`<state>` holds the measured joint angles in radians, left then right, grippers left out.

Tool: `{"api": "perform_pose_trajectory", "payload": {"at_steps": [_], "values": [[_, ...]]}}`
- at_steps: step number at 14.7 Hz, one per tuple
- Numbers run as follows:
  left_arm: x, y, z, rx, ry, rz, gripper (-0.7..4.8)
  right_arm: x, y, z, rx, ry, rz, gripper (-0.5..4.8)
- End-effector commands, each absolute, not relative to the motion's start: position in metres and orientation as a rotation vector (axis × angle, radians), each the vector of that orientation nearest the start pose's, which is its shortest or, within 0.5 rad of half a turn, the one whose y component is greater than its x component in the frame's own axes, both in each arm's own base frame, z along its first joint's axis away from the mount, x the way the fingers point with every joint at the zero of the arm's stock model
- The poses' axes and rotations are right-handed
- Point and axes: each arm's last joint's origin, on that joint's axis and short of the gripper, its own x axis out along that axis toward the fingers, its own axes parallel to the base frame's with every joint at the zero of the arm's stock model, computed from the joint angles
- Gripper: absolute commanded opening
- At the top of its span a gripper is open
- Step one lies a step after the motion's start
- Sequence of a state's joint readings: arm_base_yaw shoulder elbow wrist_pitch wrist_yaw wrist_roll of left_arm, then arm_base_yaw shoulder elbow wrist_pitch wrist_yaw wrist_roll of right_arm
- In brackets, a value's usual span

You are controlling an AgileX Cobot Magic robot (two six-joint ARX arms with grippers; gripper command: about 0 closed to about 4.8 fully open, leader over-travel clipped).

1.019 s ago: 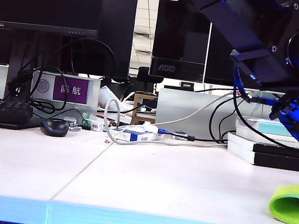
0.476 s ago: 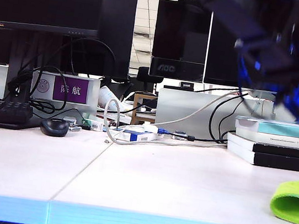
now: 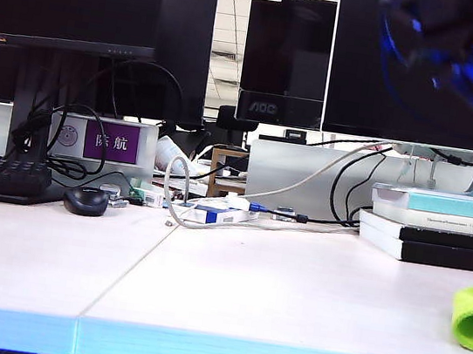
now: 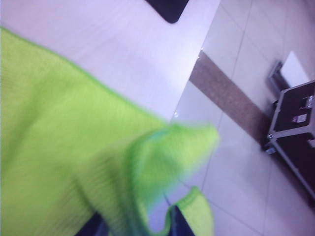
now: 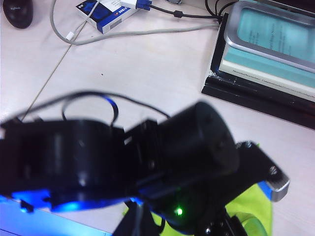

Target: Wipe the table from left to right using the rag.

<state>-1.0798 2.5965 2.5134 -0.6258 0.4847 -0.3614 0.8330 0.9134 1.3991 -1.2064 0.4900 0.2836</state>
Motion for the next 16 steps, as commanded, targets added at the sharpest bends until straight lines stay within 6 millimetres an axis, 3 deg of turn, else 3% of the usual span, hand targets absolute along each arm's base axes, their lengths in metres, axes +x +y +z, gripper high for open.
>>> {"api": "perform_pose_trajectory", "payload": {"at_steps": [1,3,8,16], "values": [[0.263,-0.494,0.236,-0.012,1.005,-1.307,2.09,0.088,0.076,0.42,-0.161,0.592,0.233,-0.05],[0.272,-0.483,0.244,0.001,1.032,-1.277,4.2,0.086,0.072,0.422,-0.167,0.561,0.182,-0.05],[0.285,-0.462,0.277,-0.031,0.991,-1.272,4.36,0.074,0.054,0.431,-0.128,0.447,0.078,-0.05],[0.277,-0.437,0.35,-0.105,0.806,-1.353,4.36,0.041,0.013,0.439,-0.049,0.29,-0.066,-0.05]]}}
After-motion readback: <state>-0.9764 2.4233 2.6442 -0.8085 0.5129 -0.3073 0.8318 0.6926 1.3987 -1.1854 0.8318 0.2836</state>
